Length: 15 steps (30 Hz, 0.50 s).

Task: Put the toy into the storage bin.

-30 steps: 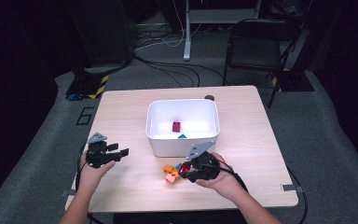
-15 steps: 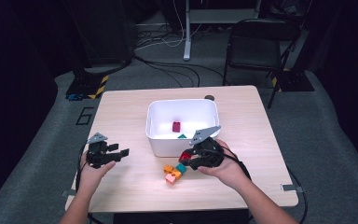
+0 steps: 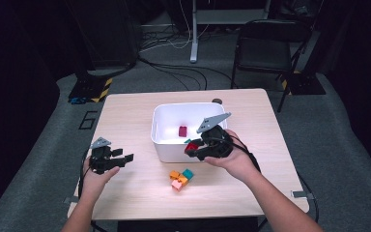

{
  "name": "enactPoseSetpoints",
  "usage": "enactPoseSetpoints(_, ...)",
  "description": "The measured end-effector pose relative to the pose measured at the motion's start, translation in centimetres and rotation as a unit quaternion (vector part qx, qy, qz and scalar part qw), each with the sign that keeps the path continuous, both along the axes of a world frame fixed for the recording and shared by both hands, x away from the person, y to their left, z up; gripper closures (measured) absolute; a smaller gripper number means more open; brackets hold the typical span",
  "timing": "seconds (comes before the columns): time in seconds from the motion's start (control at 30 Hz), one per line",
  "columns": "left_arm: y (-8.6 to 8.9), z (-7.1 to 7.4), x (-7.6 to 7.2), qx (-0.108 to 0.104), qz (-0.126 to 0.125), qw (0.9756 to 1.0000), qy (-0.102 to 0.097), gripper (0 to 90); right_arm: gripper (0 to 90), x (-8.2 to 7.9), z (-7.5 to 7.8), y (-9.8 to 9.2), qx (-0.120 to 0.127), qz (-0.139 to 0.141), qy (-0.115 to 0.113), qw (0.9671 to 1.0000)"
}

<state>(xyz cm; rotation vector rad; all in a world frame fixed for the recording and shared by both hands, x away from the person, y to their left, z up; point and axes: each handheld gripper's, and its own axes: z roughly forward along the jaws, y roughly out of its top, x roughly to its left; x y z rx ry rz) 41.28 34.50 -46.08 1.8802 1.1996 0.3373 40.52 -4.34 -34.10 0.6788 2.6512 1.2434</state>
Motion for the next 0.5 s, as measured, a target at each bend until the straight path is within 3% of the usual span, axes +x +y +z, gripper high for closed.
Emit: enactPoseSetpoints(0.5, 0.0, 0.0, 0.0, -0.001, 0.000, 1.0000, 0.001, 35.9, 58.5, 3.0, 2.2, 1.1, -0.002, -0.023, -0.019, 0.9996)
